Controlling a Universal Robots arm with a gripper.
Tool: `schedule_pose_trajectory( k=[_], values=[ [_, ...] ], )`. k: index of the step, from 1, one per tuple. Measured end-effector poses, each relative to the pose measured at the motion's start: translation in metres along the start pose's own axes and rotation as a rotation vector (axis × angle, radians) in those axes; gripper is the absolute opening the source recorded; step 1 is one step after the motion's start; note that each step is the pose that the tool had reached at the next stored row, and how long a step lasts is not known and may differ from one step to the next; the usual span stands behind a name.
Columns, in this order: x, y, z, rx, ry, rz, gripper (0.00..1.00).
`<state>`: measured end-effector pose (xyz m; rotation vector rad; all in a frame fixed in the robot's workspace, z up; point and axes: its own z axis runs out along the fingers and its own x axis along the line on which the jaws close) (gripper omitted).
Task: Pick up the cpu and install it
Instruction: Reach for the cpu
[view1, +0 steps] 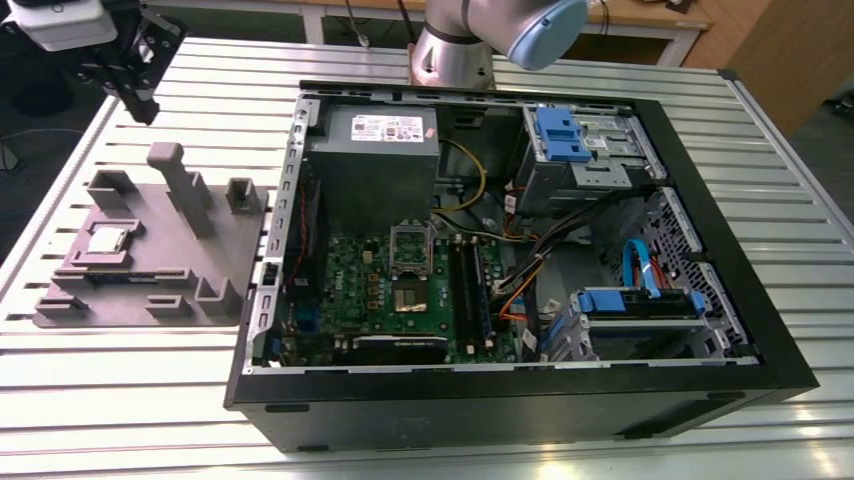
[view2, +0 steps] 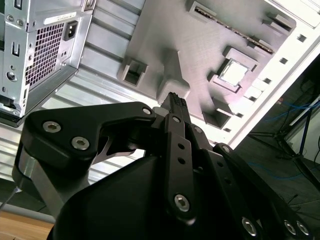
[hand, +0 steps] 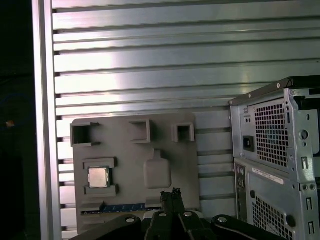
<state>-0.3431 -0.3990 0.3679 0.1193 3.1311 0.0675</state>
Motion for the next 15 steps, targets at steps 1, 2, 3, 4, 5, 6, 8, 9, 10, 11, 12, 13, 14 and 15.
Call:
schedule_pose_trajectory(
  k=[1,2,3,4,5,6,8,9,10,11,12,13,14,15],
  values=[
    [0.0003,0.0,0.0,0.0,0.0,0.0,0.1],
    [0.0005,0.0,0.0,0.0,0.0,0.0,0.1],
    [0.0007,0.0,0.0,0.0,0.0,0.0,0.1],
    [0.001,-0.0001,0.0,0.0,0.0,0.0,0.1],
    [0.0012,-0.0001,0.0,0.0,0.0,0.0,0.1],
    [0.0014,-0.0001,0.0,0.0,0.0,0.0,0.1],
    [0.0019,-0.0001,0.0,0.0,0.0,0.0,0.1],
    [0.0022,-0.0001,0.0,0.0,0.0,0.0,0.1],
    [0.0024,-0.0002,0.0,0.0,0.0,0.0,0.1],
    [0.0027,-0.0002,0.0,0.0,0.0,0.0,0.1],
    [0.0029,-0.0002,0.0,0.0,0.0,0.0,0.1],
    [0.003,-0.0002,0.0,0.0,0.0,0.0,0.1],
    [0.0033,-0.0002,0.0,0.0,0.0001,0.0,0.1],
    [0.0035,-0.0003,0.0,0.0,0.0,0.0,0.1]
  ],
)
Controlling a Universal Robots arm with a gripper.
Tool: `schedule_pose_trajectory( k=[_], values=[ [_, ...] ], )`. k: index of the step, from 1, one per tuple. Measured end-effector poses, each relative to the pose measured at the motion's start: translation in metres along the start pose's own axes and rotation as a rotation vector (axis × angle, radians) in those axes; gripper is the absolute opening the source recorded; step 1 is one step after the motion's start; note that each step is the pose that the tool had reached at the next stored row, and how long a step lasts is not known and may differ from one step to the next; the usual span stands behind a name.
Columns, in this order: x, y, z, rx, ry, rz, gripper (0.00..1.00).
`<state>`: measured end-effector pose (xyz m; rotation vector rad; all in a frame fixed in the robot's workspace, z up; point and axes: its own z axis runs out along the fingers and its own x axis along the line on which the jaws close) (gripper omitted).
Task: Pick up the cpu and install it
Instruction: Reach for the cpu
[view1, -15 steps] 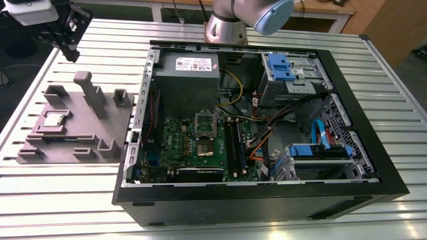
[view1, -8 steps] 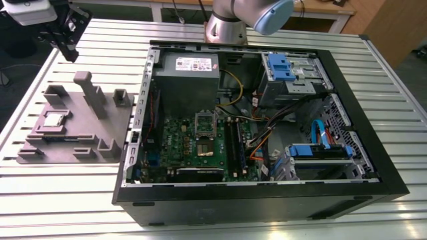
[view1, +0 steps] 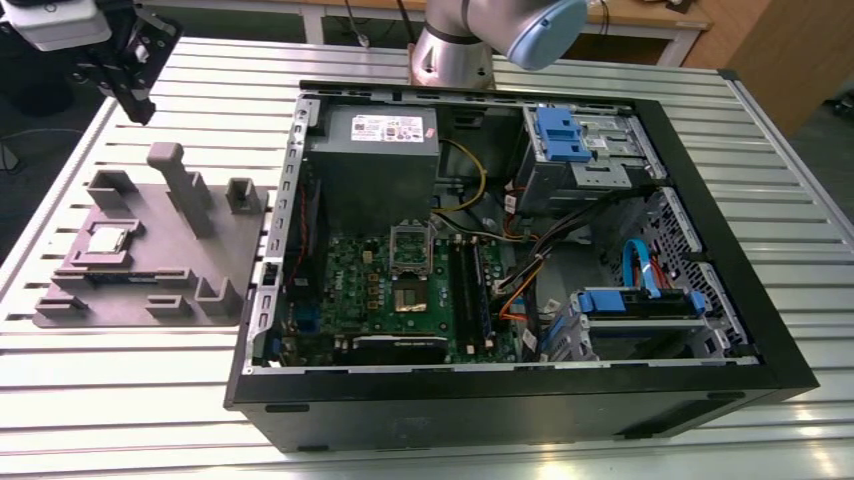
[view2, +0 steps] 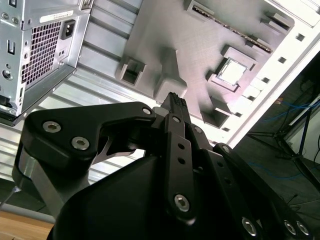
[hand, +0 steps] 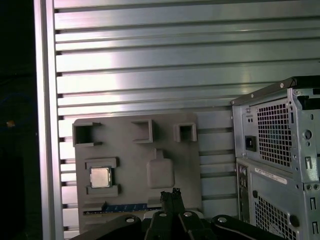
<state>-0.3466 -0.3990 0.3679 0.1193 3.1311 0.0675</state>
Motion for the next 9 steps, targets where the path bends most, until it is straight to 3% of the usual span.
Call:
schedule_pose_trajectory(
  k=[9],
  values=[
    [0.0016,-0.0001,0.0,0.0,0.0,0.0,0.1]
  ],
)
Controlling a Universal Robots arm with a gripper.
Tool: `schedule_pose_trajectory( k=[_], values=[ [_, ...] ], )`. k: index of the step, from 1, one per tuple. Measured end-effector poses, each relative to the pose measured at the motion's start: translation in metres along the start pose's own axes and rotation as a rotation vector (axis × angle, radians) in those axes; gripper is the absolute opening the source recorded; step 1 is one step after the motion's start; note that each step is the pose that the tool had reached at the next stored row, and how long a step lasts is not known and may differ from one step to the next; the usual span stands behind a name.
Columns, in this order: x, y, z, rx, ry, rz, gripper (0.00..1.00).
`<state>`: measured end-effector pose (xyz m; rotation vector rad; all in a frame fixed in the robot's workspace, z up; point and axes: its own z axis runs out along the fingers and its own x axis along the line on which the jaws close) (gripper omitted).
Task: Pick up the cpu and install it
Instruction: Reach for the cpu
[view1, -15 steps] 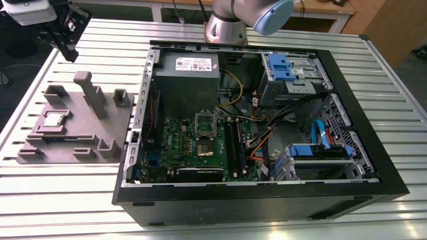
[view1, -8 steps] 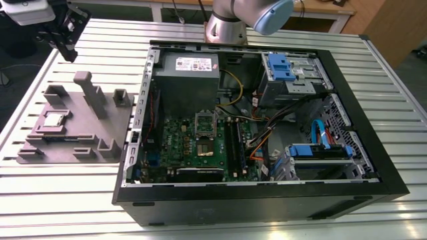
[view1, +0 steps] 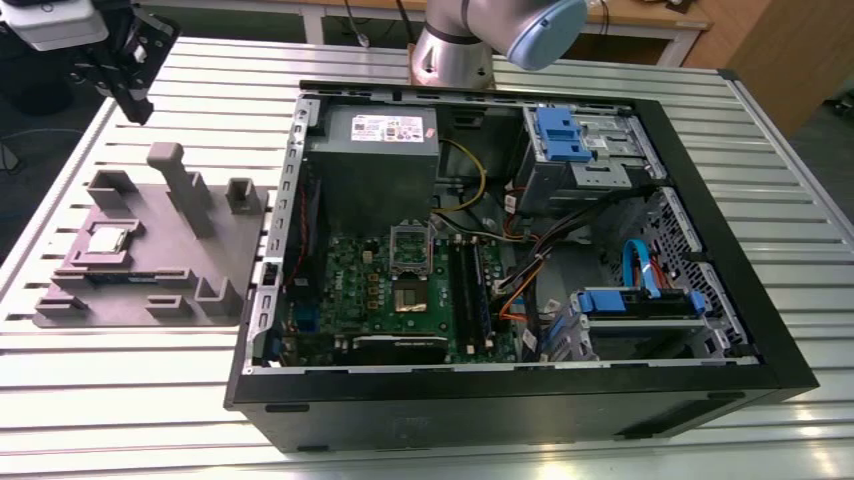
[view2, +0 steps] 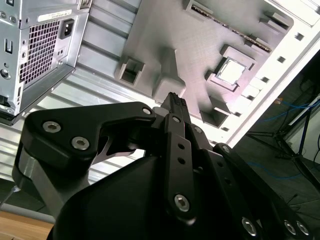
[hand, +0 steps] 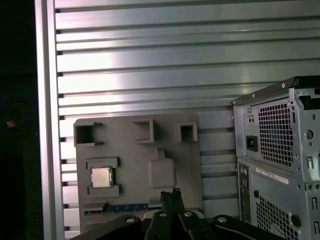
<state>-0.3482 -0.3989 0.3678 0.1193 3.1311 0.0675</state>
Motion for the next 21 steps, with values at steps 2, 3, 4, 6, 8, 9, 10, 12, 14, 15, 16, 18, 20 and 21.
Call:
schedule_pose_trajectory(
  k=[2,3,4,6,8,9,10,12,14,15,16,18,20,21],
  values=[
    [0.0002,0.0,0.0,0.0,0.0,0.0,0.1],
    [0.0004,0.0,0.0,0.0,0.0,0.0,0.1],
    [0.0006,-0.0001,0.0,0.0,-0.0001,0.0,0.1],
    [0.0026,-0.0002,0.0003,0.0,0.0,0.0,0.1],
    [0.0028,-0.0002,0.0003,0.0,0.0,0.0,0.1],
    [0.0031,-0.0003,0.0003,0.0,0.0,0.0,0.1],
    [0.0039,-0.0003,0.0003,0.0,0.0,0.0,0.1],
    [0.0049,-0.0004,0.0002,0.0001,0.0001,0.0,0.1],
    [0.0064,-0.0005,0.0003,0.0,0.0001,0.0,0.1],
    [0.0071,-0.0006,0.0003,0.0,0.0,0.0,0.1],
    [0.0078,-0.0006,0.0003,0.0,0.0,0.0,0.1],
    [0.0094,-0.0008,0.0004,0.0,0.0001,0.0,0.1],
    [0.0124,-0.001,0.0005,0.0,0.0,0.0,0.1],
    [0.0138,-0.0011,0.0006,0.0,0.0,0.0,0.1]
  ],
)
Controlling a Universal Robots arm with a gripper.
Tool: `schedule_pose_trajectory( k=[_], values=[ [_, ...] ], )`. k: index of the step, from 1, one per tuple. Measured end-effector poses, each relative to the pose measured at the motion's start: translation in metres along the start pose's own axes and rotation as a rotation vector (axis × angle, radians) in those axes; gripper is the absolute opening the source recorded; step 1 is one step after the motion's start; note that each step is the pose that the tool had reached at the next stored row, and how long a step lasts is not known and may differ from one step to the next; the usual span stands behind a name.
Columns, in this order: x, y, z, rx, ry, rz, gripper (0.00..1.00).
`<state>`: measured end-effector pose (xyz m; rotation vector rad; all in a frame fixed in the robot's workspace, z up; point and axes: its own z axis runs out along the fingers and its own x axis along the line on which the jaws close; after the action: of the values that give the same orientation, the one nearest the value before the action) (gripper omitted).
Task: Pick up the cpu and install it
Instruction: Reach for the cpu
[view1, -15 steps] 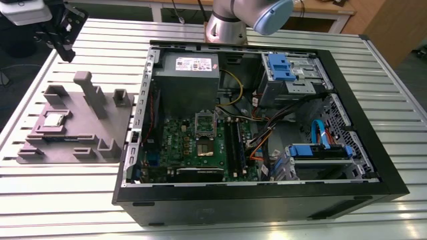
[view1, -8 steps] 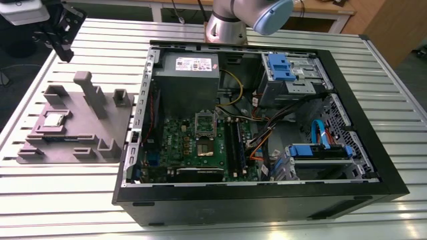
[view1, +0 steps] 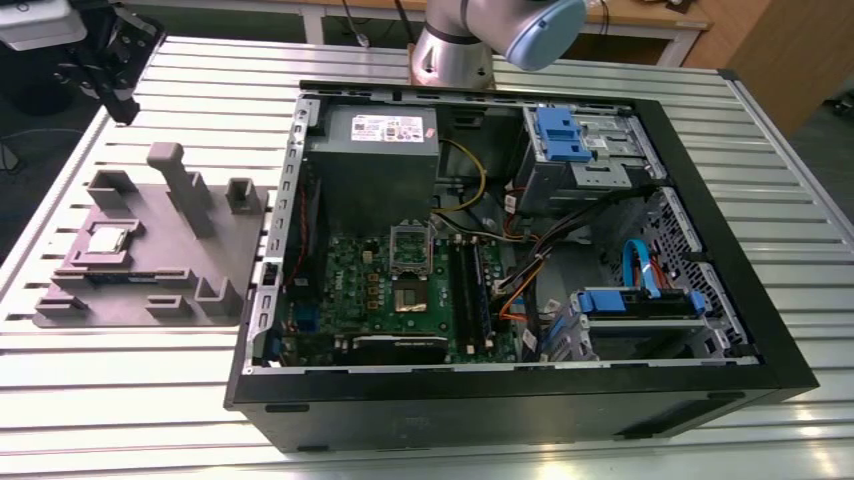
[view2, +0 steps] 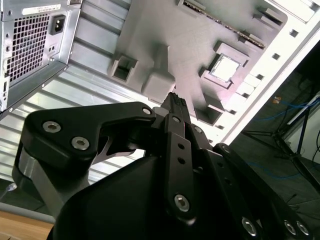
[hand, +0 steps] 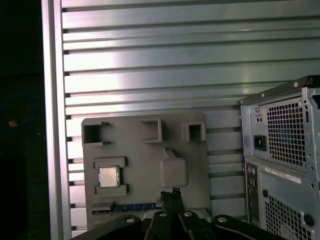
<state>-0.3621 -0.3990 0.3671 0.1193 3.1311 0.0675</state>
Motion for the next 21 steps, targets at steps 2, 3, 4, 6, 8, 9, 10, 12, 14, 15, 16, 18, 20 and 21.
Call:
schedule_pose_trajectory(
  k=[2,3,4,6,8,9,10,12,14,15,16,18,20,21],
  values=[
    [0.0027,-0.0002,0.0001,0.0,0.0,0.0,0.1],
    [0.0038,-0.0003,0.0001,0.0001,0.0,0.0,0.1],
    [0.0049,-0.0004,0.0002,0.0001,0.0001,0.0,0.1],
    [0.0067,-0.0005,0.0003,0.0,0.0001,0.0,0.1],
    [0.0086,-0.0007,0.0004,0.0001,0.0002,0.0,0.1],
    [0.0096,-0.0007,0.0004,0.0001,0.0002,0.0,0.1],
    [0.0104,-0.0008,0.0004,0.0001,0.0003,0.0,0.1],
    [0.0121,-0.0009,0.0006,0.0001,0.0003,0.0,0.1],
    [0.0133,-0.0011,0.0007,0.0,0.0002,0.0,0.1],
    [0.0138,-0.0011,0.0007,0.0,0.0003,0.0,0.1],
    [0.0141,-0.0011,0.0008,0.0,0.0003,0.0,0.1],
    [0.0149,-0.0012,0.0008,0.0001,0.0005,0.0,0.1],
    [0.0155,-0.0012,0.001,0.0,0.0004,0.0,0.1],
    [0.0159,-0.0012,0.001,0.0001,0.0005,0.0,0.1]
  ],
)
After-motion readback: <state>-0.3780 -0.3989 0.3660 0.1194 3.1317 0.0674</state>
